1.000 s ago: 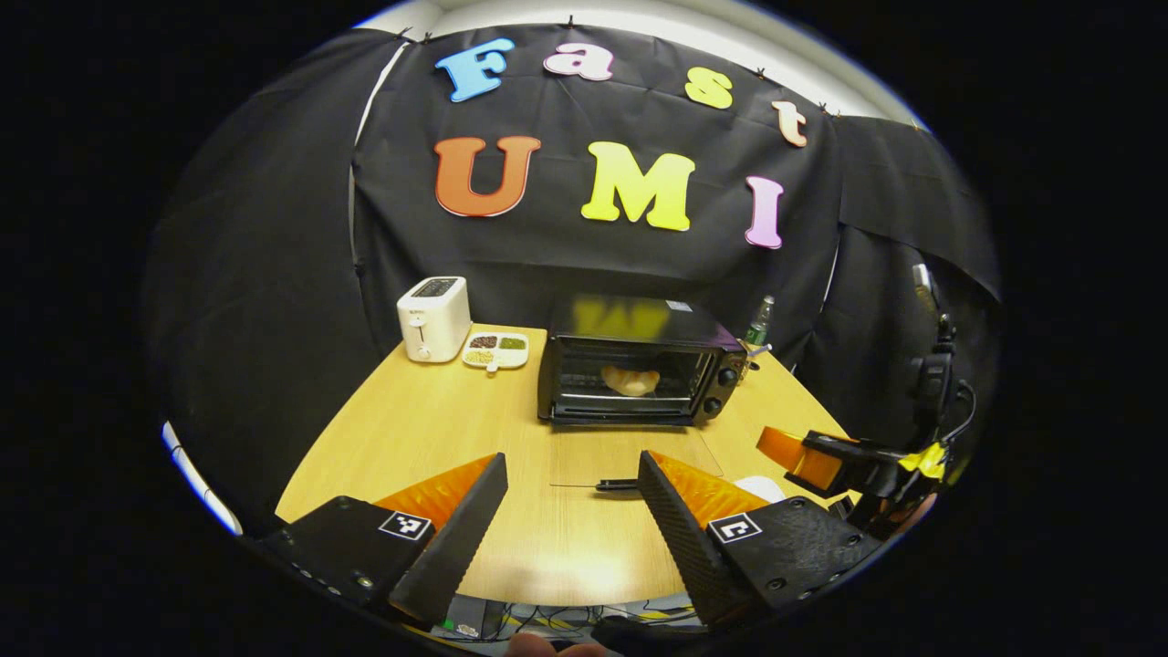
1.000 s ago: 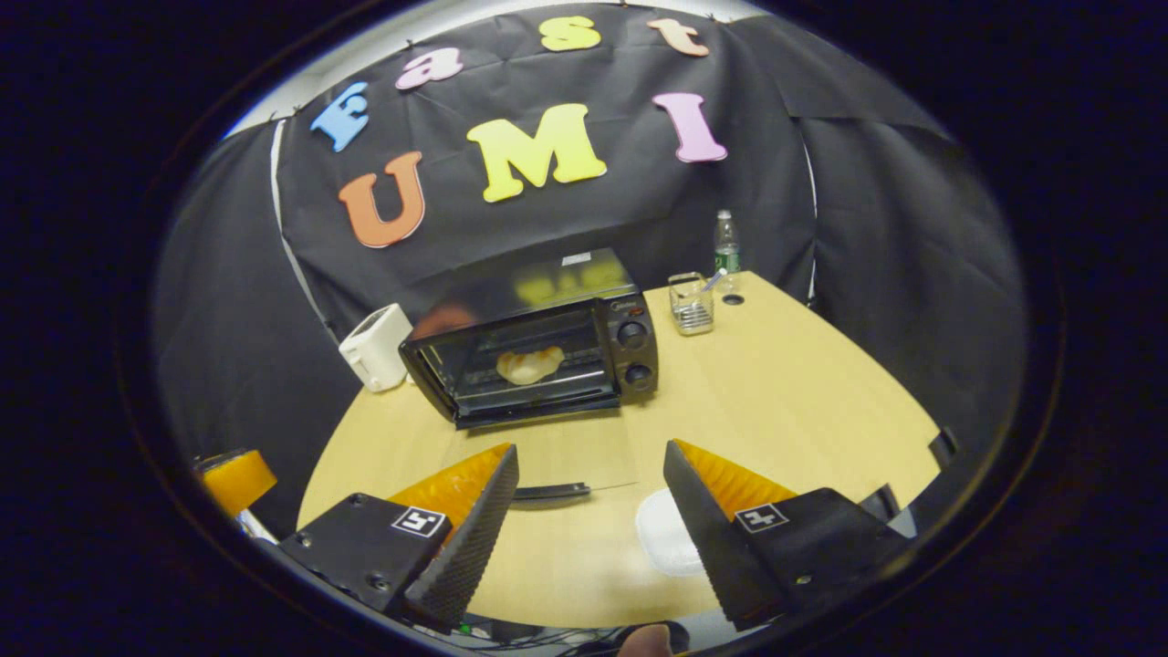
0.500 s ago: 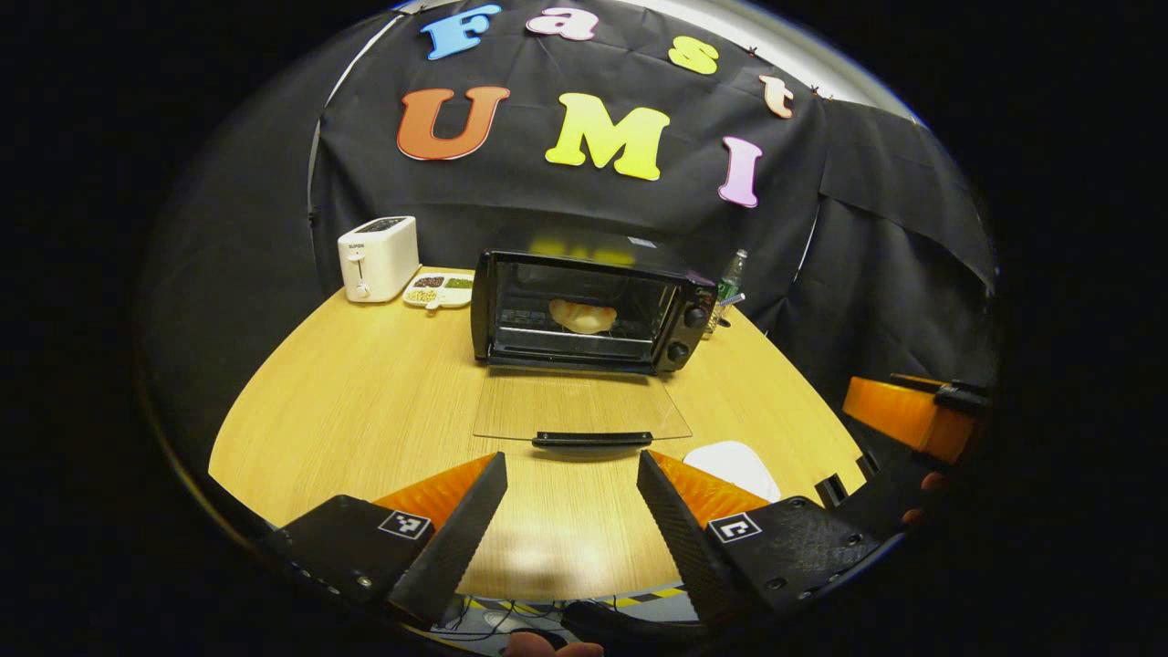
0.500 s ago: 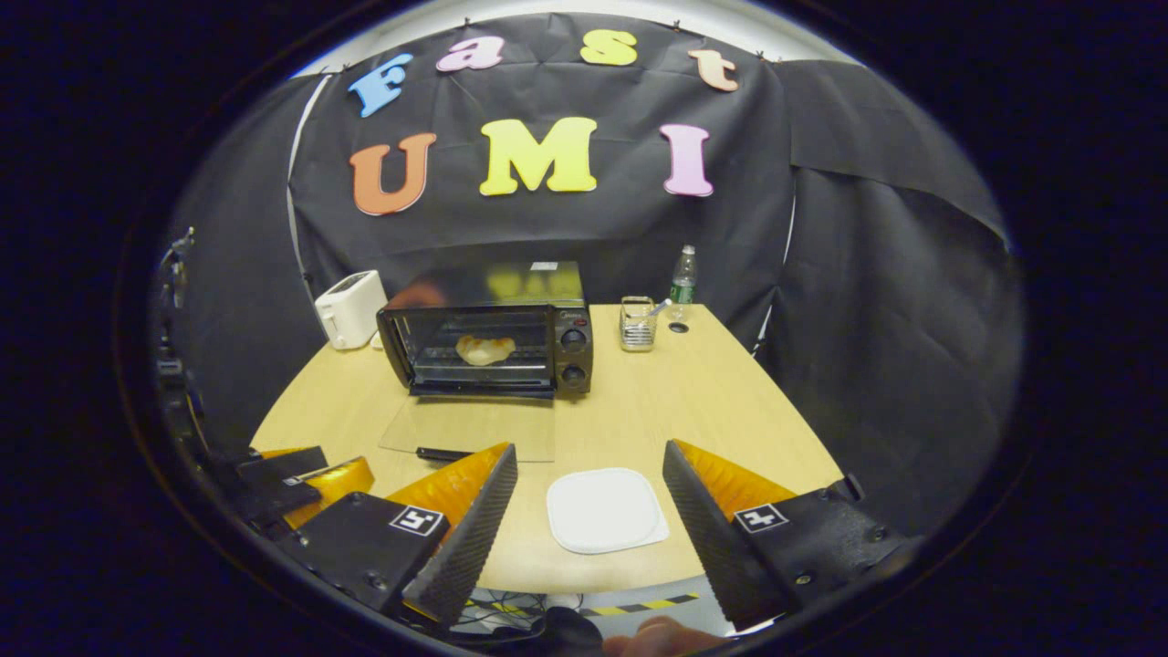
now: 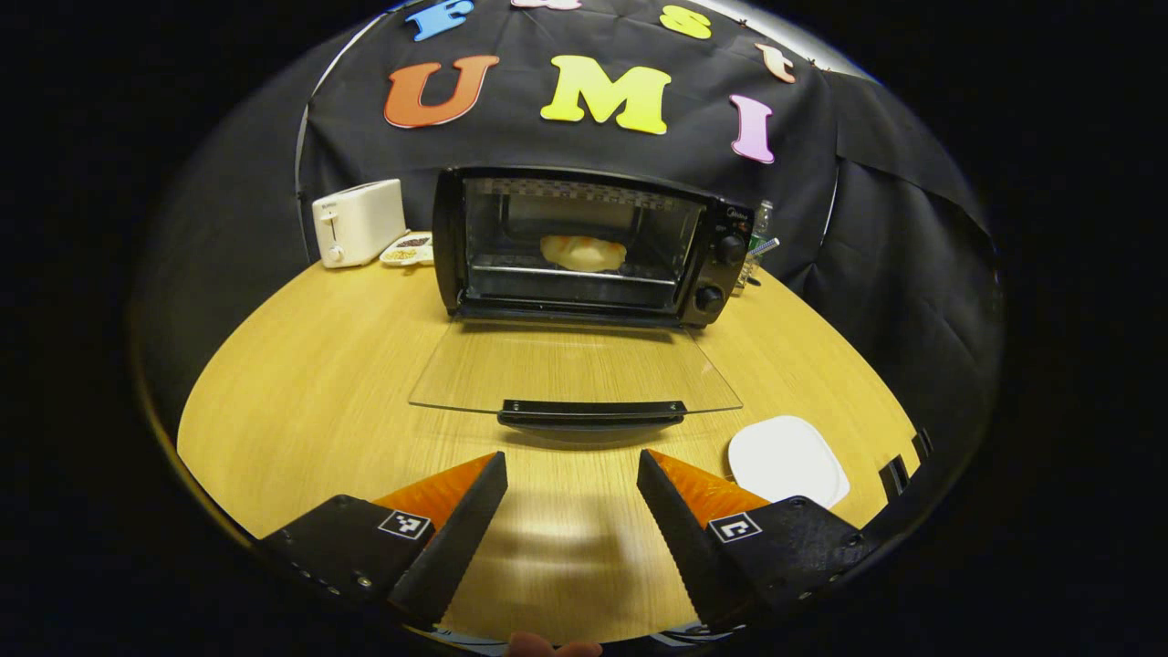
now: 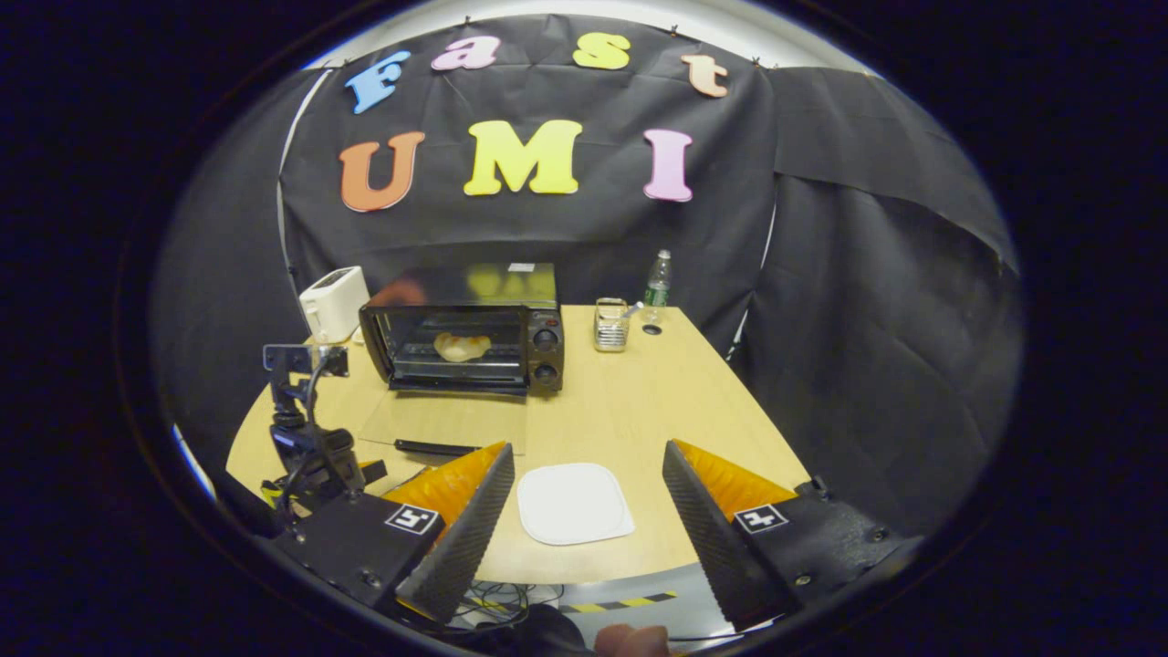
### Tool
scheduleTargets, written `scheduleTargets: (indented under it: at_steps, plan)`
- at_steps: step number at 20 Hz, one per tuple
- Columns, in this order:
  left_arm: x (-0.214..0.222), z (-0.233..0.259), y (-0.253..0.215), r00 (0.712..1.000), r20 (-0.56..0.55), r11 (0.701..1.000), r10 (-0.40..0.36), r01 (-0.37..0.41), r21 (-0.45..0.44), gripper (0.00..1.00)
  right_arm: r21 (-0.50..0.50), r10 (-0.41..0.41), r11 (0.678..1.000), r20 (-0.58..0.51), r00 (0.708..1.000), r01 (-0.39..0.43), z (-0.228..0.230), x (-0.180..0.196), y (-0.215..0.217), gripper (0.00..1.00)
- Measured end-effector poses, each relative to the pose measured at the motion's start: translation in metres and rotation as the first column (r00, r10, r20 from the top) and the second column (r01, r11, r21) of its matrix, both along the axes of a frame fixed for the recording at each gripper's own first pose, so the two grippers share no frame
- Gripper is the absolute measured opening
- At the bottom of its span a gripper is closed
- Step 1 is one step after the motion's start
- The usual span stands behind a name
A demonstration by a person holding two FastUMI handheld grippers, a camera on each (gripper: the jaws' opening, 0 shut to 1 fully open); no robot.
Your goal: Open the electric oven with the left hand, put the food in, and close the electric oven.
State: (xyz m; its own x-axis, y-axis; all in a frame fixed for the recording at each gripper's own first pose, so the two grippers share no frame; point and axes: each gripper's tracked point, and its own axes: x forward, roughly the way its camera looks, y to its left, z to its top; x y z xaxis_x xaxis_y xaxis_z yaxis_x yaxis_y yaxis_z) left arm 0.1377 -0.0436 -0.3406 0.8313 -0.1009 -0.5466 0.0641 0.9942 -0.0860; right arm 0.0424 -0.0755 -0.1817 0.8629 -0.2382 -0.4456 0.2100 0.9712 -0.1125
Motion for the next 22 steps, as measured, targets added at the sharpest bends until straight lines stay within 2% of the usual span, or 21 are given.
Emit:
scheduleTargets:
  at_steps: [5, 6, 7, 8, 9, 10, 14, 15, 16, 17, 18, 22]
  plan:
    - [0.015, -0.025, -0.005, 0.998, -0.054, 1.0, 0.009, -0.01, -0.006, 0.95, 0.021, -0.08, 0.997, -0.029, 0.996, 0.08, -0.001, -0.014, -0.026, 1.0]
    - [0.017, -0.03, -0.005, 0.998, -0.068, 1.0, 0.012, -0.012, 0.002, 0.82, 0.026, -0.089, 0.996, -0.033, 0.995, 0.09, -0.002, -0.016, -0.029, 1.0]
    - [0.019, -0.035, -0.005, 0.997, -0.082, 1.0, 0.014, -0.013, 0.007, 0.94, 0.028, -0.097, 0.995, -0.036, 0.995, 0.098, -0.001, -0.018, -0.031, 1.0]
    - [0.02, -0.042, -0.006, 0.995, -0.098, 1.0, 0.016, -0.015, 0.011, 0.82, 0.03, -0.104, 0.994, -0.038, 0.994, 0.105, -0.002, -0.017, -0.033, 1.0]
    - [0.022, -0.043, -0.005, 0.995, -0.098, 1.0, 0.019, -0.017, 0.021, 0.95, 0.03, -0.108, 0.994, -0.039, 0.993, 0.109, -0.002, -0.019, -0.034, 1.0]
    - [0.027, -0.042, -0.007, 0.996, -0.089, 0.999, 0.012, -0.009, 0.031, 0.96, 0.029, -0.108, 0.994, -0.041, 0.993, 0.109, -0.002, -0.02, -0.034, 1.0]
    - [0.041, -0.039, -0.008, 0.996, -0.084, 0.998, -0.02, 0.025, 0.06, 0.95, 0.038, -0.107, 0.993, -0.035, 0.994, 0.108, 0.003, -0.022, -0.034, 1.0]
    - [0.039, -0.041, -0.008, 0.995, -0.095, 0.998, -0.017, 0.023, 0.056, 0.83, 0.035, -0.101, 0.994, -0.035, 0.994, 0.102, 0.004, -0.022, -0.033, 1.0]
    - [0.04, -0.037, -0.008, 0.997, -0.076, 0.998, -0.026, 0.03, 0.061, 0.95, 0.03, -0.096, 0.995, -0.031, 0.995, 0.096, 0.005, -0.021, -0.034, 1.0]
    - [0.04, -0.029, -0.009, 0.998, -0.059, 0.997, -0.029, 0.033, 0.067, 1.0, 0.029, -0.09, 0.995, -0.026, 0.996, 0.091, 0.007, -0.021, -0.033, 1.0]
    - [0.041, -0.02, -0.009, 0.999, -0.039, 0.997, -0.031, 0.033, 0.068, 0.94, 0.03, -0.088, 0.996, -0.018, 0.996, 0.088, 0.01, -0.021, -0.032, 1.0]
    - [0.051, 0.025, -0.01, 0.999, 0.039, 0.999, -0.028, 0.027, 0.043, 0.95, 0.037, -0.073, 0.997, 0.014, 0.997, 0.072, 0.019, -0.019, -0.026, 1.0]
